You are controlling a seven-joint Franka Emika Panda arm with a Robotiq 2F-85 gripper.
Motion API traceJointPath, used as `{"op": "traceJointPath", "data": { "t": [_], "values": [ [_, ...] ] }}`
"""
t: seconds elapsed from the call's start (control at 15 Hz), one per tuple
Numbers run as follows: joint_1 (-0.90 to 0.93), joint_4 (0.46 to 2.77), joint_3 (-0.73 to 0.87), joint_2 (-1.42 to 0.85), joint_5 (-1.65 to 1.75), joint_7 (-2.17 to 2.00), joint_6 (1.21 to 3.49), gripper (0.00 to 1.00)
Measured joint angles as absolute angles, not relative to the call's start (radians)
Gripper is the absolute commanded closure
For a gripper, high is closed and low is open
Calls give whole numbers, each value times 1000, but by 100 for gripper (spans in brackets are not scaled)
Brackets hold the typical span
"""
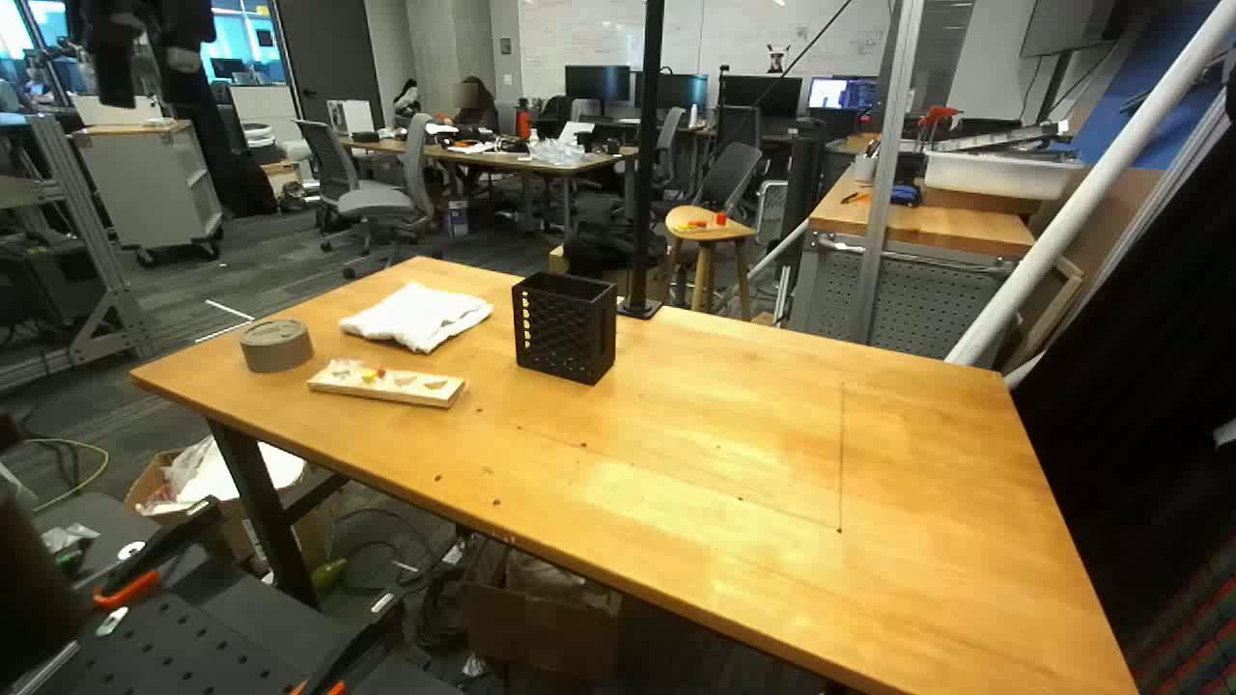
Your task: Pick up the cloth from the table and put in the box
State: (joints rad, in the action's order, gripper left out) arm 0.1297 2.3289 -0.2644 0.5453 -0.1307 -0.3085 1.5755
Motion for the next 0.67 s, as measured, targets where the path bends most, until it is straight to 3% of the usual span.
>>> {"op": "traceJointPath", "data": {
  "t": [0.67],
  "values": [
    [130,2316,-264,551,-131,-308,1576,0]
  ]
}}
